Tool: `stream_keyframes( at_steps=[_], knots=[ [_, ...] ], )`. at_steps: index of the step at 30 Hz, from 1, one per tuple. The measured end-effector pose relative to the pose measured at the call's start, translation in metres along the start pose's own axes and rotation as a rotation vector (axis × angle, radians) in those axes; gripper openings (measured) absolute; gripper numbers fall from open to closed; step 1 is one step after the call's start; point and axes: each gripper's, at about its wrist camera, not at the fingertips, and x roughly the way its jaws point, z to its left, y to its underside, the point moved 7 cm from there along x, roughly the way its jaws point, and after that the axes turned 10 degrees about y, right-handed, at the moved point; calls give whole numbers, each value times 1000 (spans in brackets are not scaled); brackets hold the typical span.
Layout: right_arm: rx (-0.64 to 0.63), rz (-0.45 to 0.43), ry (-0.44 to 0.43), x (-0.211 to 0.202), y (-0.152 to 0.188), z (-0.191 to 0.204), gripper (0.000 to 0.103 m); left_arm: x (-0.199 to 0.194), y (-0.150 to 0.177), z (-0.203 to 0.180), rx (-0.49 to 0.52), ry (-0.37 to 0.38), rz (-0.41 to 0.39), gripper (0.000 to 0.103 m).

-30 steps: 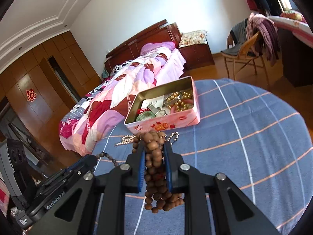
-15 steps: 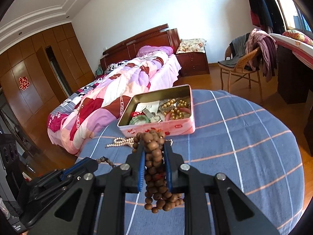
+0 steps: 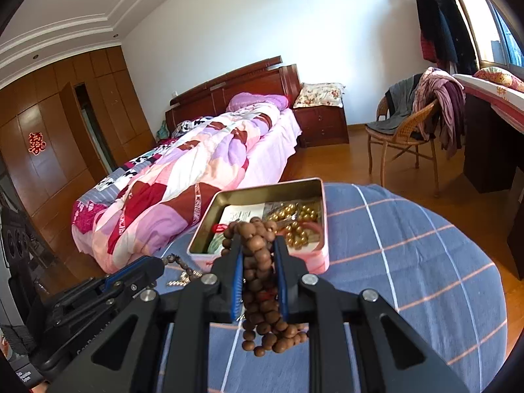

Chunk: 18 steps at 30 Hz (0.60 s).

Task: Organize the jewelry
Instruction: 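Carry both bracelets over the pink tin and open both tools to drop them in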

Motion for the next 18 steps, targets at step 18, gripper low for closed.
stream_keyframes(
  at_steps=[18],
  knots=[
    [20, -67, 57, 41, -31, -7, 21, 57, -32, -1, 5, 13, -11, 8]
  ],
)
